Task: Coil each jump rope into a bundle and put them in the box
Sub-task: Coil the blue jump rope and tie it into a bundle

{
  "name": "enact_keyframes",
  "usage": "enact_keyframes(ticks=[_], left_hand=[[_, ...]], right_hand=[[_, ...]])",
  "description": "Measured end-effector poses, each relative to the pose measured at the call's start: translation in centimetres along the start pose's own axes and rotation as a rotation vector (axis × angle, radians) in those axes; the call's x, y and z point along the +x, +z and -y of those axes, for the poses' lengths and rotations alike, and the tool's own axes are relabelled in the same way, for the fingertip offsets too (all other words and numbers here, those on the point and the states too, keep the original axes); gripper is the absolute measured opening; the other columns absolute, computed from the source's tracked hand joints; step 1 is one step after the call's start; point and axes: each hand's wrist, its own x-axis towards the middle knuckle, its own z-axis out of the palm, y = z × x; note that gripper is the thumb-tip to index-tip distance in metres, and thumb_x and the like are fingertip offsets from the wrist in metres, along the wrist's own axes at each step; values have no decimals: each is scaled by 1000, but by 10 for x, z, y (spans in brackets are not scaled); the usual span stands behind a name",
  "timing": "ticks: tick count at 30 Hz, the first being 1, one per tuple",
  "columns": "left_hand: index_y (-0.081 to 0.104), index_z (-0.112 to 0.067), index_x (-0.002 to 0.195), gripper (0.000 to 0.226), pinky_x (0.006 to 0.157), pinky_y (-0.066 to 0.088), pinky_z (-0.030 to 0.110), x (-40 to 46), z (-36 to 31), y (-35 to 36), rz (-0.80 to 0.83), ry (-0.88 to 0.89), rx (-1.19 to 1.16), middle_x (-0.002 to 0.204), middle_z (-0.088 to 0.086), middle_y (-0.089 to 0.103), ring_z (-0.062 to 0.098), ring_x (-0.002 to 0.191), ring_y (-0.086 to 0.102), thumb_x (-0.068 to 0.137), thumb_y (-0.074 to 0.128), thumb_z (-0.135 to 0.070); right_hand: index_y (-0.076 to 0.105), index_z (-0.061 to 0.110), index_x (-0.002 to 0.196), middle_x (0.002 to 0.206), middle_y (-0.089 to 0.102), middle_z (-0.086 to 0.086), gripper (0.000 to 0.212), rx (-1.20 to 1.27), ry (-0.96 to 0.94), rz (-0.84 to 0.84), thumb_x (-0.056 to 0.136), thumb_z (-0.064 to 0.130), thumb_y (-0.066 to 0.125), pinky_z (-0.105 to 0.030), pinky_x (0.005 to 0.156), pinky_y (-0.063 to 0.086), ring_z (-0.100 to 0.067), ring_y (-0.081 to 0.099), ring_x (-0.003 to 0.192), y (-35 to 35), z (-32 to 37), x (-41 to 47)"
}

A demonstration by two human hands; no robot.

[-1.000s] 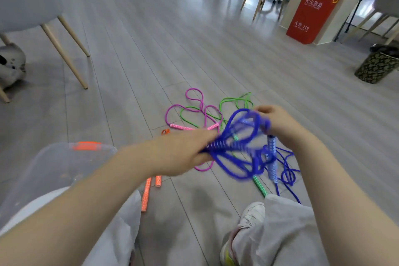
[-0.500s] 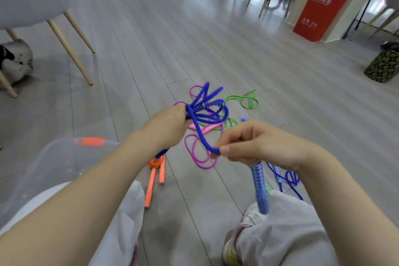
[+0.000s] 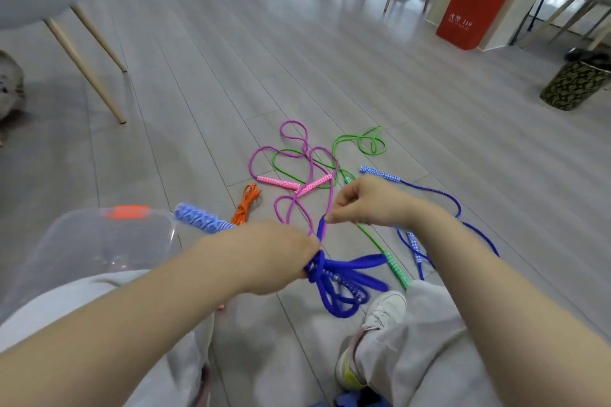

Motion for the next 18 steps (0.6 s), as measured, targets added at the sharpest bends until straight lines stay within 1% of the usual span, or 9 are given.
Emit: enact_keyframes(ticks=[2, 4, 7, 10, 11, 12, 14, 16, 18], left_hand=[[47, -18, 113, 17, 73, 47, 35, 6, 2, 11, 26, -69, 57, 109, 2, 59, 24, 93, 60, 98, 48, -27], [45, -16, 117, 21, 72, 46, 34, 13, 8, 14, -30, -105, 66, 110, 3, 59, 24, 94, 61, 98, 49, -25], [43, -13, 122, 25, 70, 48, 37, 23, 14, 16, -116, -139, 132, 112, 4, 59, 25, 93, 62, 99, 45, -24], [48, -16, 121, 23, 69, 46, 37, 28, 20, 14, -162, -256, 190, 109, 2, 60, 25, 95, 63, 101, 40, -25], [50, -18, 117, 21, 72, 46, 36, 29, 25, 10, -191, -297, 140, 104, 1, 59, 25, 95, 63, 101, 40, -26], [52, -19, 111, 18, 72, 46, 35, 29, 32, 5, -239, -332, 15, 99, 0, 58, 25, 92, 62, 100, 41, -28], [51, -19, 93, 12, 70, 46, 33, 25, 47, -9, -293, -361, -362, 87, -2, 58, 25, 84, 59, 96, 46, -29], [53, -20, 84, 8, 64, 46, 28, 18, 53, -20, -285, -318, -620, 74, -4, 59, 16, 73, 59, 90, 49, -18], [58, -23, 79, 17, 54, 43, 16, 10, 52, -26, -331, -267, -792, 67, -5, 61, 3, 57, 55, 87, 51, -9]], right_hand=[[68, 11, 72, 50, 50, 11, 27, -31, -38, -85, 77, 35, 79, -13, 48, 36, -1, 43, 46, -1, 10, -1], [68, 16, 72, 50, 52, 12, 22, -60, -85, -165, 79, 34, 77, -11, 49, 36, 0, 44, 47, 10, 21, -1], [68, 21, 71, 58, 63, 8, 14, 29, -135, -229, 83, 29, 68, -20, 58, 46, -5, 54, 53, 29, 40, -4], [64, 21, 67, 57, 64, 5, 21, 166, -111, -248, 88, 21, 59, -23, 56, 42, -2, 52, 47, 42, 44, -3], [63, 19, 68, 55, 63, 5, 21, 254, -103, -265, 89, 18, 58, -22, 55, 41, -3, 50, 45, 44, 47, -5], [62, 16, 70, 55, 62, 5, 19, 354, -106, -272, 89, 14, 57, -23, 53, 40, -5, 49, 45, 45, 46, -6], [58, 11, 76, 56, 60, 1, 14, 509, -131, -264, 89, 7, 55, -25, 49, 39, -11, 47, 47, 49, 47, -12], [54, 10, 78, 56, 58, -2, 14, 584, -176, -241, 90, 3, 56, -24, 47, 38, -14, 44, 48, 56, 45, -14], [53, 10, 78, 56, 57, -4, 17, 693, -228, -230, 92, 2, 57, -24, 47, 39, -15, 45, 48, 63, 45, -15]])
